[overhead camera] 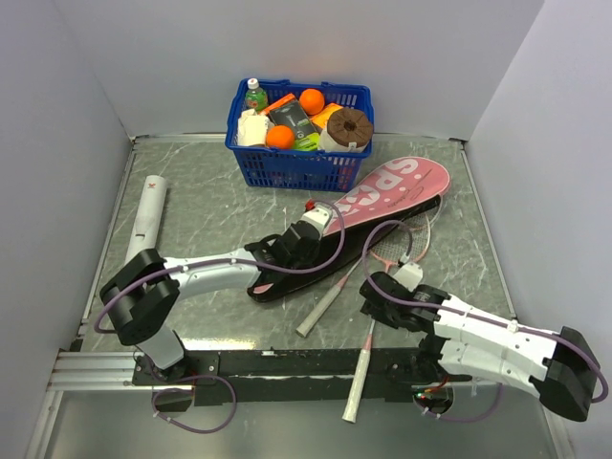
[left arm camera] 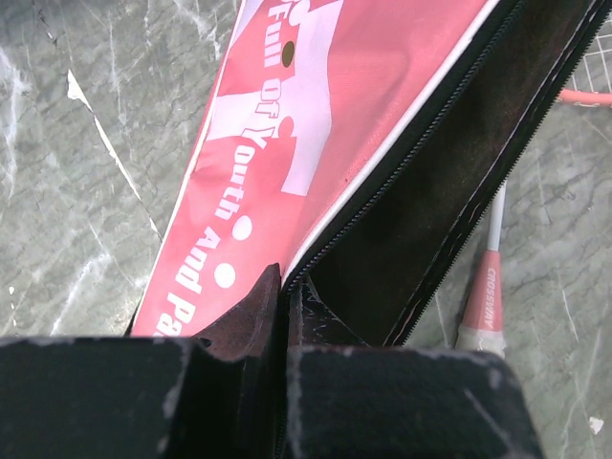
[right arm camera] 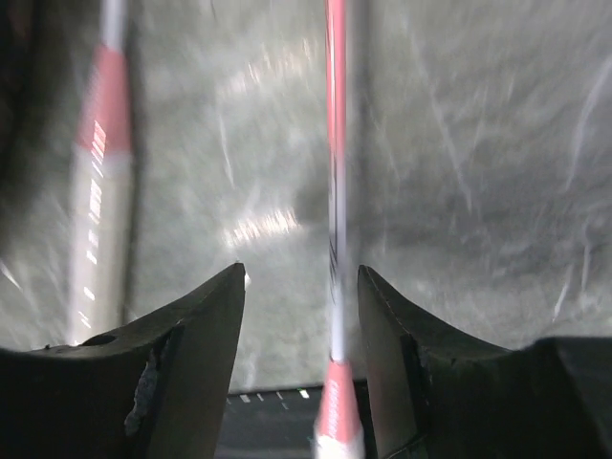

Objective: Pack up the badminton gear

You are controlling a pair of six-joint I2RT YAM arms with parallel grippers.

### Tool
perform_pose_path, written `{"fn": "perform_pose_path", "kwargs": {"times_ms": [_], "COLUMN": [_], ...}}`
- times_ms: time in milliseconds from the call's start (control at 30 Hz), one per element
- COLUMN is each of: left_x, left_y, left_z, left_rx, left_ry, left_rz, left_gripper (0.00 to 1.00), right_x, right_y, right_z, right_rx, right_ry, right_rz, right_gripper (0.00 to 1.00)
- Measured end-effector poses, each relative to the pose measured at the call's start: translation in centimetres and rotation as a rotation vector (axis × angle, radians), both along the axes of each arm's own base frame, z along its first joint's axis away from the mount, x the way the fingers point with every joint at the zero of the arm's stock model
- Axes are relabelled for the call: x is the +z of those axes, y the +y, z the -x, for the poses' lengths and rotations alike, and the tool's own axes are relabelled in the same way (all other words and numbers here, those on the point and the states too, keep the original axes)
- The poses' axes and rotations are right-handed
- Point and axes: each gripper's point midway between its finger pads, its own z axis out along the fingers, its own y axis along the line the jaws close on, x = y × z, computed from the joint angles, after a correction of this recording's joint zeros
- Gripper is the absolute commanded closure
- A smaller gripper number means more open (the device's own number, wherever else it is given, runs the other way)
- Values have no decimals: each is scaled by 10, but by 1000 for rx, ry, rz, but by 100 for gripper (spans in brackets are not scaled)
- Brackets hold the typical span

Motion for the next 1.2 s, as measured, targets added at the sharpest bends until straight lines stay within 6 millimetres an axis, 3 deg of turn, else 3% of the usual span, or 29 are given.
{"fn": "perform_pose_path", "kwargs": {"times_ms": [333,867,967,1133,1200], "left_x": [2,-8,-8,-8,-10], "left_y": [0,7,8,8,9], "left_z": [7,10,10,9,9], "left_rx": [-8,-2,2,3,2], "left_ry": [-7,2,0,-1,1], "left_rz": [-3,-28,-30,-33,-37], "left_gripper": [99,99,99,99,99], "right_x": [5,-21,-24,-26,-26], "right_y": [-37,-57,-55,-53,-53], "right_z": [-44,-87,-92,-97,-98], "right_rx": [-159,-180,-169,-157,-146], "right_ry": [-59,-37,-32,-37,-39], "right_rz": [58,161,170,173,177], "right_gripper": [42,45,54,95,100]}}
